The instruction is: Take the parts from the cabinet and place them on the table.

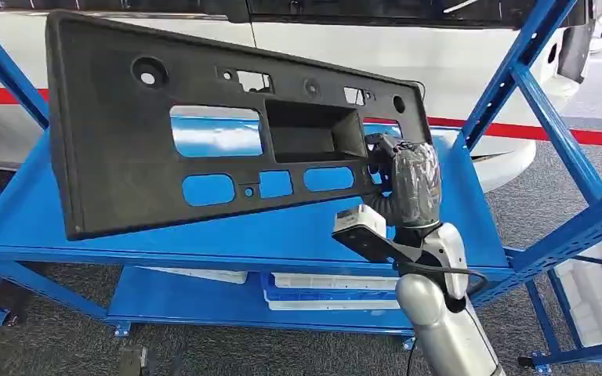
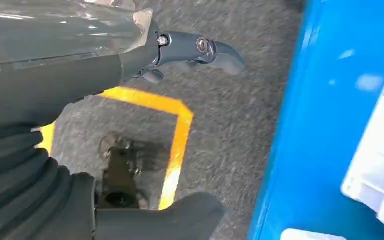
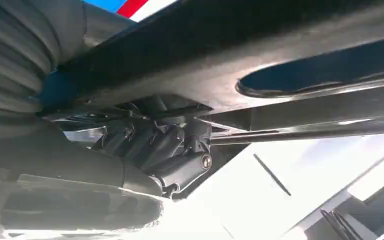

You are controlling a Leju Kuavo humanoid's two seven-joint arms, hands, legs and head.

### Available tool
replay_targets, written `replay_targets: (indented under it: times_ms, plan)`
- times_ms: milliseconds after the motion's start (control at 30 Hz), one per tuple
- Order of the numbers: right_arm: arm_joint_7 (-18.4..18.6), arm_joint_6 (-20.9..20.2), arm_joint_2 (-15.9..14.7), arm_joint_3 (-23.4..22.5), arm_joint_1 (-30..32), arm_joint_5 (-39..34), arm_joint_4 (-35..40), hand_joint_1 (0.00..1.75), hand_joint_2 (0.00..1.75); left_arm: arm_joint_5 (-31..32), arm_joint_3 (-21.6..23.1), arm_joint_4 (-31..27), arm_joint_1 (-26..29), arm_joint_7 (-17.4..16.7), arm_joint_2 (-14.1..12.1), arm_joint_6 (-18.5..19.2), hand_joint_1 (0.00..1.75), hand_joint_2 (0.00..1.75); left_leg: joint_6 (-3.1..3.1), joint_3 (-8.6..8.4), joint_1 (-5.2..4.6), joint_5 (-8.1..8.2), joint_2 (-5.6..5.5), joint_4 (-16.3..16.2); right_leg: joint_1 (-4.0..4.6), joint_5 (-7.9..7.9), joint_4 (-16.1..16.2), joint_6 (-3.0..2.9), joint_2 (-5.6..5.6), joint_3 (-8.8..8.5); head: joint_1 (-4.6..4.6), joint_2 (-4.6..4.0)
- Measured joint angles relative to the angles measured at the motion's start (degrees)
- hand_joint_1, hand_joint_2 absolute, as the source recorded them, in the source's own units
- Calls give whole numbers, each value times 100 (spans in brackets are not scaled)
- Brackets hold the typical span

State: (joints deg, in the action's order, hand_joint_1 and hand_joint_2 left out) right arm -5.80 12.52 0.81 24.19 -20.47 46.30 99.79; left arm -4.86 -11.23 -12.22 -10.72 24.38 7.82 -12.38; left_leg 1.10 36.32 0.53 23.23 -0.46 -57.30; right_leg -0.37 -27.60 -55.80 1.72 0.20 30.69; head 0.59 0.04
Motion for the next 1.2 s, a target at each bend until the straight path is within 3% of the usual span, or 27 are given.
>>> replay_targets:
  times_ms: [233,300,367,400,433,500,533,567,600,633,700,733,767,800,833,867,900,933,967,1033,1067,1100,1133,1167,1200]
  plan:
    - [-237,127,-81,42,221,-525,245,175,175,-268,-230,2,90,-128,26,270,0,175,1,1,-2,2,0,0,-1,0,2,0,0,0,0,0]
    - [-337,162,-99,44,265,-777,304,175,175,-233,-265,2,92,-197,22,189,0,175,69,9,-35,60,-5,-30,-66,-4,32,41,-2,-23,5,0]
    - [-467,252,-107,44,330,-1046,414,175,175,-174,-272,2,113,-231,22,106,0,175,110,-15,-41,18,-9,-9,-65,23,36,83,-1,-37,2,0]
    - [-519,289,-116,44,366,-1133,491,175,175,-167,-276,2,117,-231,28,80,0,175,153,-64,28,-41,9,85,-54,-35,-25,84,-4,-14,5,0]
    - [-580,317,-140,44,409,-1256,571,175,175,-167,-285,2,119,-228,39,60,0,175,160,-86,9,-51,23,119,-72,-156,-179,64,-9,44,-4,0]
    - [-716,328,-195,42,508,-1560,742,175,175,-172,-307,0,126,-217,37,51,0,175,174,-82,8,-60,29,117,-78,-609,-1030,-18,-9,426,-11,0]
    - [-779,326,-232,40,574,-1724,816,175,175,-209,-317,0,140,-198,39,101,0,175,174,-75,6,-60,32,115,-85,-768,-1466,-20,-8,628,-4,0]
    - [-823,324,-269,37,632,-1844,888,175,175,-253,-337,0,160,-180,37,139,0,175,170,-68,6,-63,32,111,-85,-836,-1776,15,-8,761,-17,0]
    - [-865,313,-307,31,671,-1959,965,175,175,-275,-372,2,183,-132,39,176,0,175,162,-65,7,-67,33,110,-103,-783,-1789,62,-9,761,-15,0]
    - [-884,304,-328,26,684,-2016,1023,175,175,-305,-389,2,197,-97,39,224,0,175,148,-59,14,-73,33,104,-132,-641,-1544,130,-10,635,-22,0]
    - [-945,258,-355,24,685,-2128,1118,175,175,-360,-440,0,201,-40,44,287,0,175,97,-34,44,-86,30,68,-204,-258,-557,270,-22,111,-17,0]
    - [-961,245,-361,24,681,-2160,1153,175,175,-364,-466,0,200,-16,33,307,0,175,38,-14,28,-83,24,22,-239,-224,-100,286,-48,-119,-26,0]
    - [-974,243,-368,28,687,-2180,1168,175,175,-369,-490,-4,205,-8,17,322,0,175,-3,11,14,-90,6,18,-158,-135,-277,250,-5,-128,-52,0]
    - [-976,232,-372,29,696,-2195,1198,175,175,-371,-499,-4,205,8,33,340,0,175,-44,10,-12,-92,0,-41,-139,-109,-286,203,24,-38,-46,0]
    - [-978,223,-385,26,688,-2200,1201,175,175,-386,-512,-4,202,43,33,366,0,175,-57,36,-18,-97,-5,-71,-146,-156,-299,132,38,-11,-37,0]
    - [-982,201,-387,29,691,-2213,1198,175,175,-421,-536,-7,208,80,26,395,0,175,-88,58,-6,-120,-7,-56,-145,-152,-320,98,40,17,-15,0]
    - [-982,188,-387,33,688,-2219,1198,175,175,-428,-571,-7,213,95,22,399,0,175,-118,99,38,-133,-5,-78,-209,-107,-307,17,35,101,-22,0]
    - [-982,168,-387,37,673,-2235,1196,175,175,-443,-586,-7,217,110,22,410,0,175,-137,165,64,45,7,-190,-200,-65,-306,-51,24,99,-13,0]
    - [-987,142,-387,40,663,-2243,1194,175,175,-463,-606,-7,220,117,15,416,0,175,-151,270,64,378,27,-478,-180,-16,-308,-132,20,145,-13,0]
    - [-991,142,-387,40,662,-2250,1187,175,175,-471,-632,-7,220,134,28,447,0,175,-190,543,64,971,29,-1352,-129,57,-314,-210,5,251,4,0]
    - [-993,142,-387,40,663,-2250,1179,175,175,-471,-641,-7,221,141,26,456,0,175,-193,649,64,1146,29,-1776,-100,98,-318,-220,-3,310,9,0]
    - [-998,142,-387,40,663,-2250,1170,175,175,-471,-645,-7,221,145,26,456,0,175,-181,632,62,1156,28,-1934,-78,134,-319,-223,-6,359,7,0]
    - [-1002,142,-387,40,663,-2250,1168,175,175,-473,-648,-7,221,150,26,456,0,175,-152,490,60,1062,28,-1819,-57,168,-320,-222,-5,402,7,0]
    - [-1006,142,-387,40,662,-2250,1163,175,175,-473,-648,-7,221,156,26,458,0,175,-112,228,58,906,28,-1481,-37,196,-320,-215,-4,433,9,0]
    - [-1006,142,-387,40,662,-2250,1163,175,175,-473,-648,-7,219,158,26,458,0,175,-58,-153,50,742,26,-938,-22,222,-319,-209,-3,452,7,0]
